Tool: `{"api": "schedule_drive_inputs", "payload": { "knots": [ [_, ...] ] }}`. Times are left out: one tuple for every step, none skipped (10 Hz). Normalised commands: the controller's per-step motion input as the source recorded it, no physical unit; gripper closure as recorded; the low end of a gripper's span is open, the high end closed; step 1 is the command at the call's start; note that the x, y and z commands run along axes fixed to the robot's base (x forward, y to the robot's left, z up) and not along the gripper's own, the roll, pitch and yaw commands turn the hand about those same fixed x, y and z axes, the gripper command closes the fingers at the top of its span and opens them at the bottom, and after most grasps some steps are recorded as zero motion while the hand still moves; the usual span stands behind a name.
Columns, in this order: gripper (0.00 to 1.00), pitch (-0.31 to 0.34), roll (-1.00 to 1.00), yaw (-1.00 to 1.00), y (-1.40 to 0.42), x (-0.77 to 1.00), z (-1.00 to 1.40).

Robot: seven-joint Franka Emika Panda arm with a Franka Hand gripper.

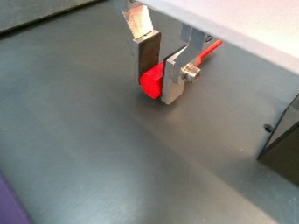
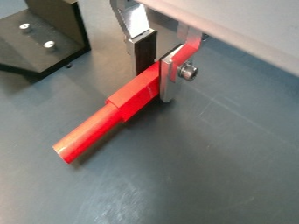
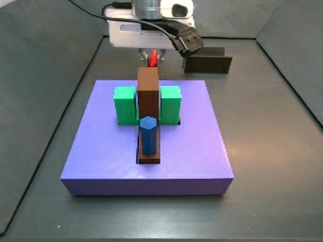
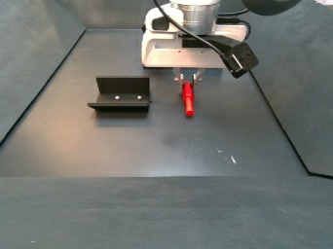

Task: Pick up the red object. Move up. Place the red object on the fixture. Regrasp the red object. Move to above the board. Insert the red object.
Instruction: Pick up the red object, then move up.

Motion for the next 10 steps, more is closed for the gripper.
{"api": "schedule_drive_inputs", "payload": {
  "knots": [
    [1.0,0.0,0.0,0.0,0.0,0.0,0.0],
    [1.0,0.0,0.0,0.0,0.0,0.0,0.0],
    [1.0,0.0,0.0,0.0,0.0,0.0,0.0],
    [1.0,0.0,0.0,0.0,0.0,0.0,0.0],
    [1.0,0.0,0.0,0.0,0.0,0.0,0.0],
    [1.0,0.0,0.0,0.0,0.0,0.0,0.0],
    [1.0,0.0,0.0,0.0,0.0,0.0,0.0],
    [1.0,0.0,0.0,0.0,0.0,0.0,0.0],
    [1.0,0.0,0.0,0.0,0.0,0.0,0.0],
    [1.0,0.0,0.0,0.0,0.0,0.0,0.83]
  ]
}}
